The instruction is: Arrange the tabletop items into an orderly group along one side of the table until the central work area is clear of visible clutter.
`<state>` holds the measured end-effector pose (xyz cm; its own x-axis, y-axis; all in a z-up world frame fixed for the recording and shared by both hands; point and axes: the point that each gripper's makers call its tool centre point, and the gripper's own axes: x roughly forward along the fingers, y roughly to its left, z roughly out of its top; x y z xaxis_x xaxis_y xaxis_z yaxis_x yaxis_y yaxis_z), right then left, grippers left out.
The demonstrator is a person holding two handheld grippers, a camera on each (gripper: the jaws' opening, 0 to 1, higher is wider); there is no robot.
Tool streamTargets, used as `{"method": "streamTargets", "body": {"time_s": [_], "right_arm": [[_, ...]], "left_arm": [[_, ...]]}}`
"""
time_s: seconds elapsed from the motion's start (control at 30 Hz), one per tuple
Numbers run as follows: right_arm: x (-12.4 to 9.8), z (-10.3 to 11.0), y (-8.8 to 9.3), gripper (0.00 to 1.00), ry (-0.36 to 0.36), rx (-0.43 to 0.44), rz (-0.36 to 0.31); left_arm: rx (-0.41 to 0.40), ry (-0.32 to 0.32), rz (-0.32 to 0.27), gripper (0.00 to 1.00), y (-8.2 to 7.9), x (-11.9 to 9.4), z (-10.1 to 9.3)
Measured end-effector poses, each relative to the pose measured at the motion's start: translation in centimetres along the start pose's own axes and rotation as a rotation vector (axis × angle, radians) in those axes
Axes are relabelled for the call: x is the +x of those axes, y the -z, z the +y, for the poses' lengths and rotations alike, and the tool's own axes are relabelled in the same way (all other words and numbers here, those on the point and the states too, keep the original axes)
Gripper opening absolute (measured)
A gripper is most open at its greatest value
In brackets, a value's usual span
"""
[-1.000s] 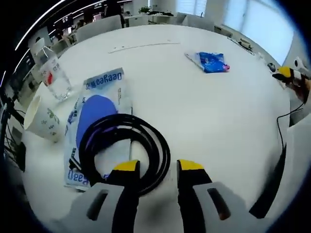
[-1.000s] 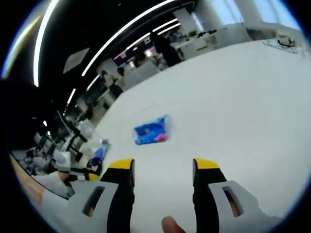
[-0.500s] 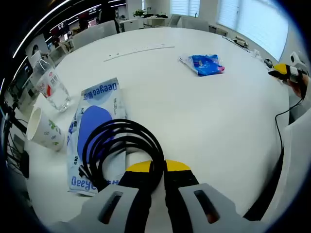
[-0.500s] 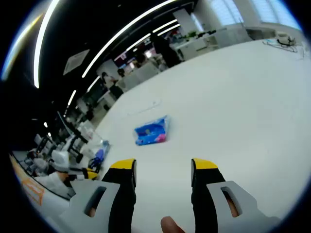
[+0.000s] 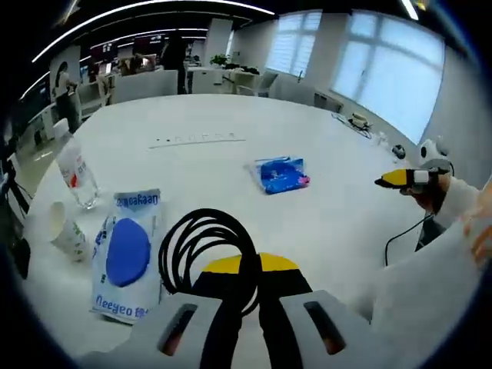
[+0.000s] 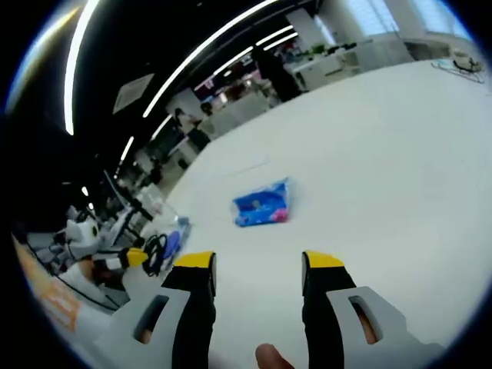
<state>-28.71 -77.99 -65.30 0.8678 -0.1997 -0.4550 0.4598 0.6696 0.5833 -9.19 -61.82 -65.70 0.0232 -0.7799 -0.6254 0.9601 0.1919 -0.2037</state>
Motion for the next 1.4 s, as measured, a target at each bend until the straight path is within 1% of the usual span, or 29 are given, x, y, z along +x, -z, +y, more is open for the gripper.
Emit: {"method": "streamTargets", "body": {"time_s": [0.03,0.07,0.1,0.17,0.2,0.27,0.33,0.4,0.43,0.5,0.53,0.6,0.63,0.67,0.7,0.77,0.83,0.9,0.97,1.0,1.03,1.1,1.13,1.17,1.23,1.27,1.3,1.33,1.4], "right_arm": [[0.2,0.9,0.1,0.44,-0.029,0.025,0.002],[0.6,2.3,0.0,0.44,-0.082,0.078,0.002],[0.8,3.2,0.0,0.46,-0.115,0.108,0.004],[1.4,5.0,0.0,0.47,-0.170,0.164,0.013],[1.9,6.4,0.2,0.48,-0.204,0.194,0.031],[2.8,8.4,0.3,0.48,-0.250,0.209,0.052],[3.8,10.2,1.1,0.49,-0.290,0.205,0.106],[4.8,12.0,1.4,0.52,-0.340,0.228,0.143],[5.3,12.9,1.5,0.53,-0.364,0.252,0.162],[6.0,14.0,1.2,0.53,-0.384,0.276,0.159],[6.1,14.6,1.1,0.50,-0.403,0.285,0.162],[6.4,15.2,1.0,0.39,-0.416,0.281,0.176],[6.5,15.0,1.2,0.35,-0.398,0.275,0.186],[6.7,14.5,1.5,0.30,-0.372,0.243,0.200],[6.7,14.1,1.9,0.24,-0.356,0.230,0.221],[6.5,13.4,2.1,0.12,-0.351,0.196,0.221],[6.1,13.5,2.2,0.09,-0.371,0.257,0.245],[5.8,13.4,2.3,0.05,-0.365,0.230,0.255],[5.5,13.6,2.1,0.03,-0.372,0.223,0.257],[5.2,13.9,1.6,0.02,-0.394,0.229,0.235],[5.2,14.1,1.2,0.02,-0.396,0.229,0.227],[5.1,13.9,0.7,0.01,-0.379,0.177,0.209],[4.9,13.6,0.3,0.01,-0.368,0.152,0.196],[4.8,13.7,0.0,0.01,-0.369,0.153,0.190],[4.4,13.6,-0.8,0.01,-0.377,0.163,0.167],[4.1,13.5,-1.2,0.01,-0.380,0.172,0.157],[3.9,13.4,-1.7,0.01,-0.387,0.179,0.144],[3.6,13.4,-2.0,0.01,-0.393,0.183,0.136],[3.1,13.8,-2.7,0.01,-0.412,0.175,0.117]], "left_arm": [[0.023,0.016,-0.005,0.02,-0.4,0.0,-0.8],[0.054,0.028,-0.006,0.02,-0.7,0.1,-1.3],[0.104,0.035,-0.007,0.02,-1.0,0.2,-2.0],[0.168,0.050,-0.002,0.02,-1.3,0.3,-3.2],[0.226,0.064,0.001,0.02,-1.5,0.5,-4.0],[0.301,0.088,0.007,0.02,-1.9,0.6,-5.7],[0.354,0.116,0.003,0.02,-2.3,0.9,-7.2],[0.370,0.143,-0.010,0.02,-2.7,1.0,-8.3],[0.398,0.164,-0.020,0.02,-2.9,1.1,-9.2],[0.453,0.170,-0.016,0.02,-2.9,1.2,-9.8],[0.492,0.175,-0.009,0.02,-2.9,1.3,-10.3],[0.540,0.185,-0.006,0.02,-2.7,1.3,-10.9],[0.564,0.188,-0.003,0.02,-2.6,1.3,-11.2],[0.593,0.170,-0.005,0.02,-2.6,1.2,-11.2],[0.594,0.170,-0.003,0.02,-2.4,1.1,-11.3],[0.611,0.173,-0.009,0.02,-2.5,0.8,-11.3],[0.634,0.172,-0.007,0.02,-2.4,0.6,-11.3],[0.674,0.172,0.002,0.03,-2.1,0.6,-11.7],[0.669,0.179,-0.005,0.04,-1.9,0.9,-12.0],[0.655,0.176,-0.021,0.05,-2.1,1.0,-12.1],[0.647,0.172,-0.035,0.06,-2.4,1.0,-12.2],[0.633,0.168,-0.055,0.08,-2.7,1.1,-12.3],[0.590,0.157,-0.105,0.11,-3.6,1.0,-12.3],[0.577,0.153,-0.116,0.15,-3.8,1.0,-12.2],[0.442,0.145,-0.142,0.22,-4.3,0.8,-11.4],[0.323,0.145,-0.159,0.25,-4.5,0.6,-10.6],[0.261,0.148,-0.177,0.28,-4.7,0.4,-10.1],[0.168,0.147,-0.203,0.31,-5.0,0.2,-9.1],[0.076,0.152,-0.219,0.35,-4.9,0.0,-7.9]]}}
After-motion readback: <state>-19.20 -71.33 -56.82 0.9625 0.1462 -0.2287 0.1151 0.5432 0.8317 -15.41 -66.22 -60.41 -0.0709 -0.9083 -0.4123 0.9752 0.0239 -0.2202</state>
